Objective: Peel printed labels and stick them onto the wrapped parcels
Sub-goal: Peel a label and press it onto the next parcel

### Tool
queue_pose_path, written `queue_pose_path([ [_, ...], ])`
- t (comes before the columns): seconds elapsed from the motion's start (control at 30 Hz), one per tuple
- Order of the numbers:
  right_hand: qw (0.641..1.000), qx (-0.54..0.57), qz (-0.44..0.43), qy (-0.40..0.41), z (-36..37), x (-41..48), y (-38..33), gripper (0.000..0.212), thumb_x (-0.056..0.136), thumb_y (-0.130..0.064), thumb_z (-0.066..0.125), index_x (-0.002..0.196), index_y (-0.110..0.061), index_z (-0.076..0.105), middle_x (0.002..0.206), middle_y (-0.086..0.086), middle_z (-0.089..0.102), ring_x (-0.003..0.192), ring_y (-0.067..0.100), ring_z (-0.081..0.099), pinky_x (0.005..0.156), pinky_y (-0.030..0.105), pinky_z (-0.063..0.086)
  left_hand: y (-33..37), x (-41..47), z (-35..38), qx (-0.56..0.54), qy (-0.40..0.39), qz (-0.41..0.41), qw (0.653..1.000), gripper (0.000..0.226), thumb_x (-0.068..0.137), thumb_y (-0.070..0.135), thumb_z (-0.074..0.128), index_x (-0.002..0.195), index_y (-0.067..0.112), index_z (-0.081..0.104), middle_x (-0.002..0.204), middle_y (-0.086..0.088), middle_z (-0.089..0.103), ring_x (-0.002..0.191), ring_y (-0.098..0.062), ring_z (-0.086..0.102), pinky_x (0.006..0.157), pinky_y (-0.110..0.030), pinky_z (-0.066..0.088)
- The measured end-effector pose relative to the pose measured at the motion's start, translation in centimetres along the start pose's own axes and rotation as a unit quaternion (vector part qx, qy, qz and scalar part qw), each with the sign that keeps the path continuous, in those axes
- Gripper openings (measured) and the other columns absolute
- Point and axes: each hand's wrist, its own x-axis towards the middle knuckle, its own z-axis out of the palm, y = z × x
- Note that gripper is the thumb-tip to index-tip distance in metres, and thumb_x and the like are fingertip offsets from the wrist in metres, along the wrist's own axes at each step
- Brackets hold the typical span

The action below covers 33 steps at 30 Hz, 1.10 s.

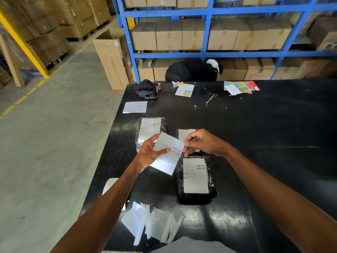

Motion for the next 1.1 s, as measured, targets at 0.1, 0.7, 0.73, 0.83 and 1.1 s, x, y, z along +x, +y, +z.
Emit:
queue_pose_path([
  [0.1, 1.0, -0.003, -0.003, -0.002, 0.1, 0.0, -0.3, 0.019, 0.098, -0.014, 0.066, 0.102, 0.005, 0.068, 0.097, 0.016, 0.078, 0.089, 0.031, 0.078, 0.091, 0.044, 0.061, -0.4, 0.2, 0.2, -0.001, 0.005, -0.001, 1.0, 0.057, 0.082, 0.017, 0.081, 0.13, 0.027, 0.053, 0.111, 0.004, 0.072, 0.106, -0.015, 0.066, 0.08, -0.024, 0.06],
  [0.7, 0.998, 0.046, -0.036, 0.003, 0.6, -0.3, -1.1, 0.019, 0.102, -0.01, 0.061, 0.102, 0.01, 0.062, 0.097, 0.025, 0.075, 0.086, 0.034, 0.077, 0.085, 0.043, 0.062, 0.1, 0.8, 4.2, -0.019, 0.075, 0.122, 0.989, 0.018, 0.086, 0.003, 0.075, 0.1, -0.004, 0.066, 0.093, -0.019, 0.071, 0.085, -0.017, 0.067, 0.081, -0.028, 0.056],
  [0.73, 0.998, 0.049, -0.04, 0.008, 0.7, -0.3, -0.9, 0.021, 0.102, -0.01, 0.061, 0.102, 0.011, 0.062, 0.096, 0.025, 0.075, 0.086, 0.035, 0.077, 0.086, 0.045, 0.062, 0.3, 0.8, 4.4, -0.033, 0.071, 0.124, 0.989, 0.014, 0.088, 0.002, 0.072, 0.1, -0.004, 0.069, 0.093, -0.021, 0.072, 0.084, -0.021, 0.068, 0.083, -0.033, 0.058],
  [0.83, 0.996, 0.066, -0.054, 0.019, 0.8, -0.4, -0.5, 0.018, 0.101, -0.01, 0.062, 0.099, 0.008, 0.064, 0.092, 0.024, 0.075, 0.083, 0.036, 0.076, 0.083, 0.043, 0.061, 0.6, 0.8, 4.8, -0.089, 0.056, 0.107, 0.989, 0.009, 0.091, 0.0, 0.067, 0.097, 0.0, 0.073, 0.091, -0.017, 0.075, 0.085, -0.028, 0.069, 0.085, -0.042, 0.057],
  [1.1, 0.996, 0.047, -0.069, 0.039, 0.8, -0.8, -0.5, 0.017, 0.1, -0.004, 0.061, 0.097, 0.011, 0.067, 0.087, 0.022, 0.076, 0.08, 0.032, 0.077, 0.071, 0.03, 0.061, 0.9, 0.3, 5.2, -0.115, 0.029, 0.099, 0.988, 0.021, 0.088, -0.007, 0.066, 0.106, -0.018, 0.068, 0.102, -0.035, 0.07, 0.093, -0.041, 0.068, 0.09, -0.05, 0.056],
])
